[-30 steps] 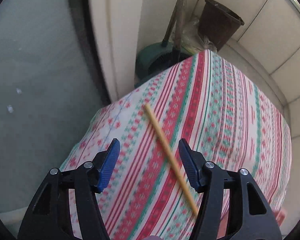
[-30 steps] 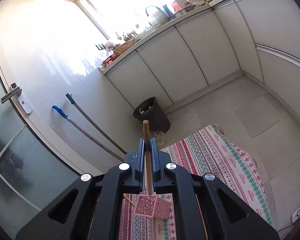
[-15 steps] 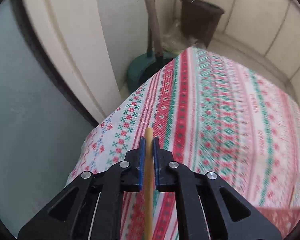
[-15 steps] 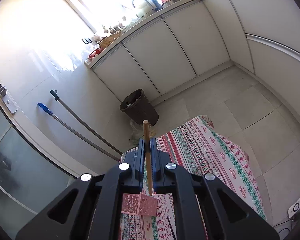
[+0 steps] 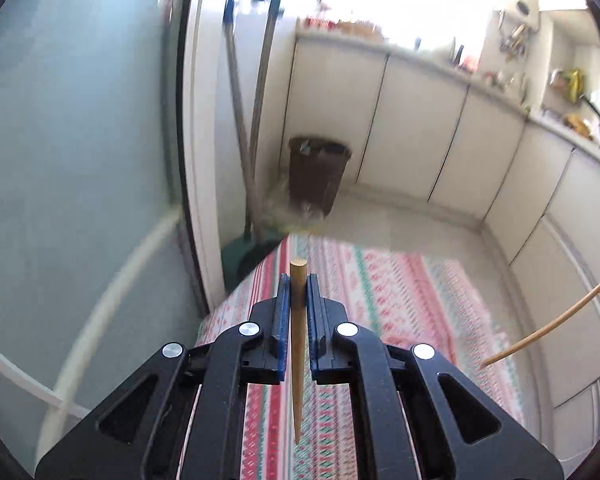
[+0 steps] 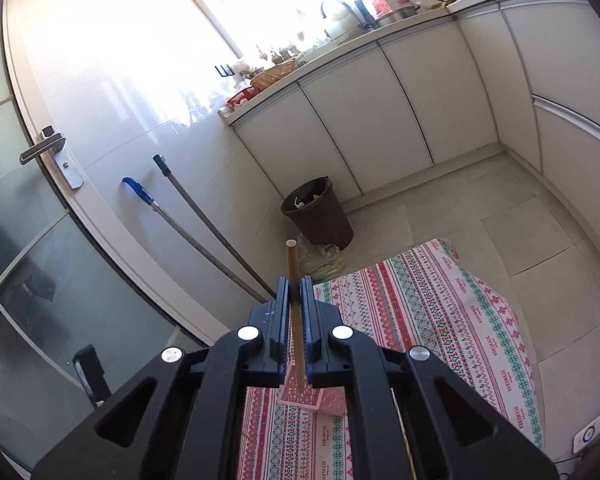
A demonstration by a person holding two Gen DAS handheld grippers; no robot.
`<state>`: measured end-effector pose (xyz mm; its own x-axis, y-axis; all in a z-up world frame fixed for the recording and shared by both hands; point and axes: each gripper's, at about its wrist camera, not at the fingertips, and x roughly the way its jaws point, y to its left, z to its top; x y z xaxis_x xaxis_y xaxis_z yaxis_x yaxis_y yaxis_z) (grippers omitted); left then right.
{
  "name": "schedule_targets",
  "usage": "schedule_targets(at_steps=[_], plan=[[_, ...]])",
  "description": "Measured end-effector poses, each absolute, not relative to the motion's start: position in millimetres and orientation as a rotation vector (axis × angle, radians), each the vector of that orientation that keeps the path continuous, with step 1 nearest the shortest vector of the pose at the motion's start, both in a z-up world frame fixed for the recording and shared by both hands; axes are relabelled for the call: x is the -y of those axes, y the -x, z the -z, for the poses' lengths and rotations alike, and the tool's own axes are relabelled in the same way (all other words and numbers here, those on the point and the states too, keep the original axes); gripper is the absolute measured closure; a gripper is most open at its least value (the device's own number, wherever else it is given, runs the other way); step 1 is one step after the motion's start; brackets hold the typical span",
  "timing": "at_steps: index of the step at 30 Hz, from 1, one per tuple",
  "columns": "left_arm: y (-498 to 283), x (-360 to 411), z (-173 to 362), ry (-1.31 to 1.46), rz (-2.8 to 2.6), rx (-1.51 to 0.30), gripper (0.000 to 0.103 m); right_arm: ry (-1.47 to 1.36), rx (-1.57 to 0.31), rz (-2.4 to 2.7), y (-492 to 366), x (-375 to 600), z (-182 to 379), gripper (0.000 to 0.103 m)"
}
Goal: Organize utensils
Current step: 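Carry the chopstick with the left tool over the pink basket, then open the left tool to drop the chopstick into the pink basket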
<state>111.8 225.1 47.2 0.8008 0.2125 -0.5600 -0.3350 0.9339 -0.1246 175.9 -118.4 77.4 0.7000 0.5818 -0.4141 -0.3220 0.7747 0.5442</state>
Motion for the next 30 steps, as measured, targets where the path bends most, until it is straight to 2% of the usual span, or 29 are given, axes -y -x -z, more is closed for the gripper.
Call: schedule_targets(at_steps=[4, 7, 13, 16, 17, 18, 19, 25, 29, 30], plan=[[-114, -200, -95, 0.211, -0.235, -0.450, 0.096, -0.447, -0.597, -0.524, -174, 116, -80, 0.097], [-130, -183, -109, 0.194, -0.211, -0.399, 0.096, -0.459, -0.609, -0.525, -180, 117, -77, 0.097], [-177, -157, -79, 0.173, -0.184, -0.417, 0.096, -0.460, -0.646, -0.510, -195, 115, -65, 0.097], [-192, -150, -53, 0.163, -0.170, -0.489, 0.095, -0.460, -0.660, -0.503, -202, 113, -60, 0.097], [-193, -150, -48, 0.182, -0.152, -0.508, 0.088, -0.465, -0.664, -0.504, -204, 113, -59, 0.097], [-189, -153, -45, 0.217, -0.131, -0.513, 0.074, -0.471, -0.668, -0.505, -206, 112, -58, 0.097], [-182, -157, -46, 0.247, -0.123, -0.502, 0.069, -0.474, -0.670, -0.506, -208, 111, -57, 0.097], [-137, -178, -72, 0.296, -0.219, -0.403, 0.063, -0.479, -0.669, -0.498, -214, 99, -55, 0.096], [-111, -189, -81, 0.303, -0.282, -0.341, 0.049, -0.461, -0.660, -0.491, -217, 83, -54, 0.096], [-110, -193, -80, 0.322, -0.278, -0.343, 0.048, -0.451, -0.660, -0.490, -218, 78, -53, 0.096]])
